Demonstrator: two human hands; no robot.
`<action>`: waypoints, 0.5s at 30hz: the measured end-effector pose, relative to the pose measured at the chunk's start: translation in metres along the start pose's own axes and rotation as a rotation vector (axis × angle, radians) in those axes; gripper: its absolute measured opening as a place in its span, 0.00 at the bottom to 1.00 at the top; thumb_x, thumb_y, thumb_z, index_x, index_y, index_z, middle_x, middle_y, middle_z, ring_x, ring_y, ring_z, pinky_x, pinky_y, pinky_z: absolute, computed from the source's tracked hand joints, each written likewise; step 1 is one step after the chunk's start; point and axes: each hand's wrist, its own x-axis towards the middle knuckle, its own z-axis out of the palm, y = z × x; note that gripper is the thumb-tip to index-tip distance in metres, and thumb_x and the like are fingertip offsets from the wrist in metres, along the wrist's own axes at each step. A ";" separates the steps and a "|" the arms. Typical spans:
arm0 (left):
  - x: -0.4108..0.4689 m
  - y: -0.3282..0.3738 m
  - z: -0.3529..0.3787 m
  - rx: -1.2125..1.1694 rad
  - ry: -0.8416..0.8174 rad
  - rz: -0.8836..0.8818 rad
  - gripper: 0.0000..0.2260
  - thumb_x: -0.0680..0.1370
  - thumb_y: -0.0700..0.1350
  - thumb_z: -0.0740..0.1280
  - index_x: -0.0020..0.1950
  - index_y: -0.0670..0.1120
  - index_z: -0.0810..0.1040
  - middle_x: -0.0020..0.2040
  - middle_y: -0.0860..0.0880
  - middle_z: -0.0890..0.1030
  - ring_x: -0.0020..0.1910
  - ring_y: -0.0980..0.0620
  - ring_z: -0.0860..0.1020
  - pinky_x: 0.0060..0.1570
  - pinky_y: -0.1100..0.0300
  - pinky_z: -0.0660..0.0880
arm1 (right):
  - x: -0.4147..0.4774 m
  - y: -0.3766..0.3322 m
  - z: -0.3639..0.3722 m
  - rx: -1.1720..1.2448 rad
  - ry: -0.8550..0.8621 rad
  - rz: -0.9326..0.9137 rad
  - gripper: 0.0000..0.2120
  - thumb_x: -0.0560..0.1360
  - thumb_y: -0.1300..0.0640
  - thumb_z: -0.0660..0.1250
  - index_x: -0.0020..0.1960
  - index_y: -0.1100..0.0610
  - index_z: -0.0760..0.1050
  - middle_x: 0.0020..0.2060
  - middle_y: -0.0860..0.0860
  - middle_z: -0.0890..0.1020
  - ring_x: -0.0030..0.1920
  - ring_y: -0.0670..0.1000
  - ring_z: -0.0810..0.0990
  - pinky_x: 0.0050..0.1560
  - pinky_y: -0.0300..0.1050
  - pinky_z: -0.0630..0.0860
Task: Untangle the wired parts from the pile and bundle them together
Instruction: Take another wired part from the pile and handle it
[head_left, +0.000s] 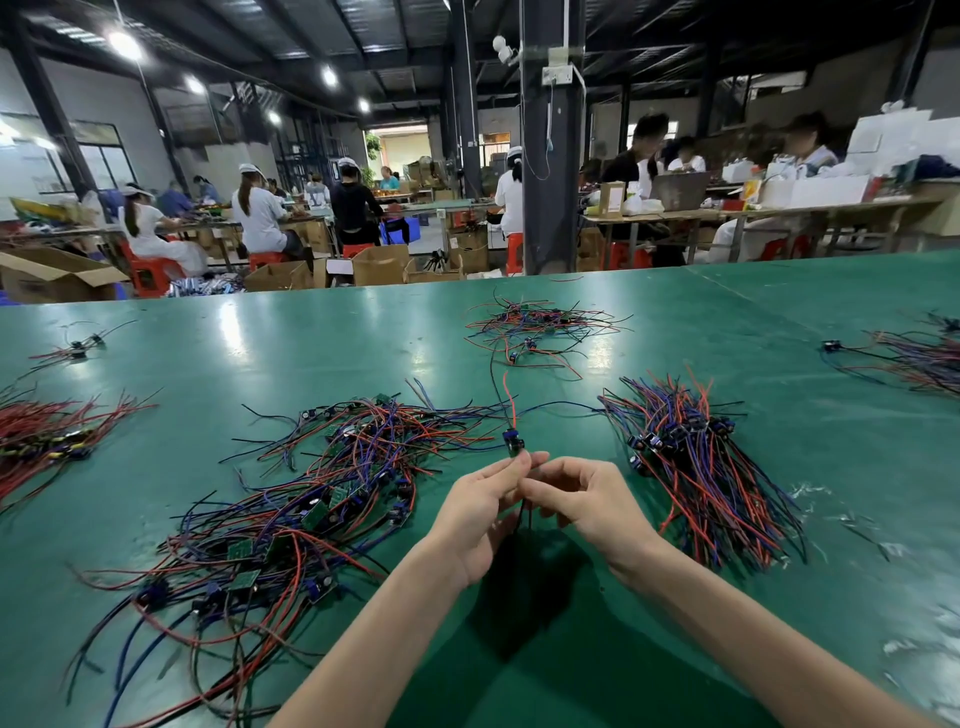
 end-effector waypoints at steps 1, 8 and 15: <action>0.000 0.000 0.000 -0.012 0.000 -0.007 0.09 0.77 0.45 0.66 0.44 0.45 0.86 0.48 0.44 0.84 0.47 0.47 0.77 0.59 0.52 0.68 | 0.000 0.001 0.000 -0.004 -0.001 -0.006 0.02 0.71 0.69 0.71 0.41 0.64 0.80 0.28 0.47 0.81 0.27 0.39 0.75 0.32 0.29 0.70; -0.002 -0.002 0.004 -0.058 0.042 0.037 0.07 0.78 0.40 0.65 0.46 0.39 0.81 0.36 0.46 0.83 0.30 0.53 0.80 0.31 0.64 0.77 | 0.002 0.000 0.000 -0.084 0.030 0.021 0.09 0.71 0.71 0.68 0.38 0.60 0.82 0.32 0.55 0.81 0.33 0.49 0.75 0.39 0.42 0.72; 0.011 0.004 -0.007 -0.013 0.207 0.141 0.09 0.79 0.38 0.63 0.40 0.42 0.80 0.34 0.52 0.82 0.33 0.55 0.70 0.34 0.67 0.68 | -0.001 -0.005 0.000 -0.068 -0.140 0.250 0.08 0.72 0.67 0.68 0.34 0.62 0.80 0.26 0.54 0.82 0.23 0.44 0.71 0.25 0.33 0.66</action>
